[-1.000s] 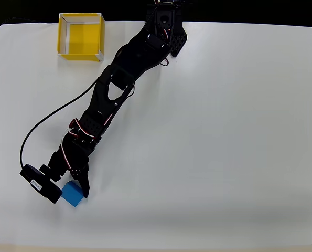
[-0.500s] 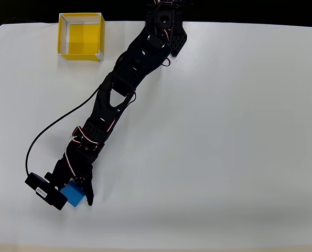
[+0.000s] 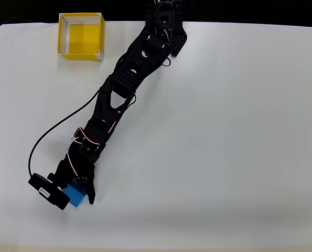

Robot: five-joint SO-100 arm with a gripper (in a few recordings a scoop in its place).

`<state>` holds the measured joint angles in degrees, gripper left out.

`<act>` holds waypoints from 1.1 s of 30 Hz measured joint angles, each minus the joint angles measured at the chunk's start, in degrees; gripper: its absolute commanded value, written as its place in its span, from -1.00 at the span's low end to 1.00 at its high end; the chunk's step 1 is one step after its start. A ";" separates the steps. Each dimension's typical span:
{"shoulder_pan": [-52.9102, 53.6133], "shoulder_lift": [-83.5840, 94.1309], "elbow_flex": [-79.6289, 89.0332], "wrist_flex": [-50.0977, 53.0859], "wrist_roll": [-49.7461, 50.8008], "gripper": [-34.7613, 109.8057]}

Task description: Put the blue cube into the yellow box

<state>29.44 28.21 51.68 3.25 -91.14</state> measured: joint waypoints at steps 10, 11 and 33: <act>0.00 -1.41 -2.81 0.00 -0.97 0.02; 0.00 -1.41 -2.90 0.00 -1.32 0.00; 0.00 -1.93 -2.99 0.62 -3.52 -0.08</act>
<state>29.44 26.28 48.69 3.87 -94.66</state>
